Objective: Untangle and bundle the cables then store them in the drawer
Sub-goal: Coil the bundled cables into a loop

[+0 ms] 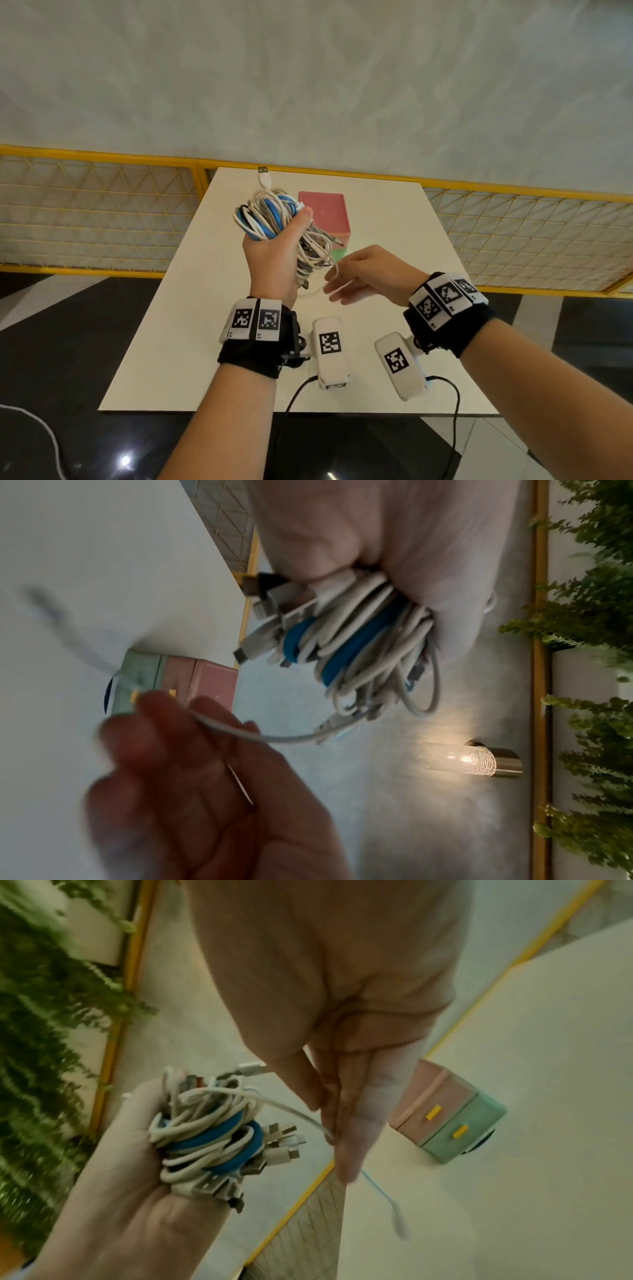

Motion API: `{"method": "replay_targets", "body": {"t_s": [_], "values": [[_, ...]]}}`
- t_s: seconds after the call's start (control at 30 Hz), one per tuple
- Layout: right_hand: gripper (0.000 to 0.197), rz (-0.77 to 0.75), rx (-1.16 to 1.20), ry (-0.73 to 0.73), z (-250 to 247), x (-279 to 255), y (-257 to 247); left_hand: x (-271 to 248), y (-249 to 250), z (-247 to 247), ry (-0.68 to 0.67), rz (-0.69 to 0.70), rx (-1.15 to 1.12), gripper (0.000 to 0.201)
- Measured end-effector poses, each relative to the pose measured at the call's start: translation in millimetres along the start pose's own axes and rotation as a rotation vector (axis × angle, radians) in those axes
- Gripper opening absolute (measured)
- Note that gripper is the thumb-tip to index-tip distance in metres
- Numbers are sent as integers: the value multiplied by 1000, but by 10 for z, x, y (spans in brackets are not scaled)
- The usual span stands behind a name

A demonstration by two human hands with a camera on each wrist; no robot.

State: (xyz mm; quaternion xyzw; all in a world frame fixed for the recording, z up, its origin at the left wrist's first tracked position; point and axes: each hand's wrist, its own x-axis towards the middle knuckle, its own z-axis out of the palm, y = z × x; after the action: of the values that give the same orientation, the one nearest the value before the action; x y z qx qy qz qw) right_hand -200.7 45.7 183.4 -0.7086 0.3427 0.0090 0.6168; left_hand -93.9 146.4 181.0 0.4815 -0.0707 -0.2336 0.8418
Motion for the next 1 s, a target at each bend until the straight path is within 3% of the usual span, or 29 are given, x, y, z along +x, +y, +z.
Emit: {"method": "replay_targets", "body": {"t_s": [0.13,0.27,0.4,0.47,0.7,0.83,1.0], "values": [[24,-137,326,52,-31,83,0,-2,23,-60,-39,-30,8,28],[22,-164,469,82,-9,82,-106,19,36,-136,-76,-54,78,26],[44,-216,546,201,-42,81,-151,44,44,-216,-133,-48,226,20],[49,-240,474,234,-38,75,-173,56,31,-251,-146,-19,289,22],[22,-400,87,278,221,16,-203,66,-32,-226,-169,24,393,32],[39,-488,47,205,349,-12,-218,74,-47,-228,-151,-6,355,27],[57,-400,59,147,324,13,-260,125,-24,-282,-152,-43,331,26]]}}
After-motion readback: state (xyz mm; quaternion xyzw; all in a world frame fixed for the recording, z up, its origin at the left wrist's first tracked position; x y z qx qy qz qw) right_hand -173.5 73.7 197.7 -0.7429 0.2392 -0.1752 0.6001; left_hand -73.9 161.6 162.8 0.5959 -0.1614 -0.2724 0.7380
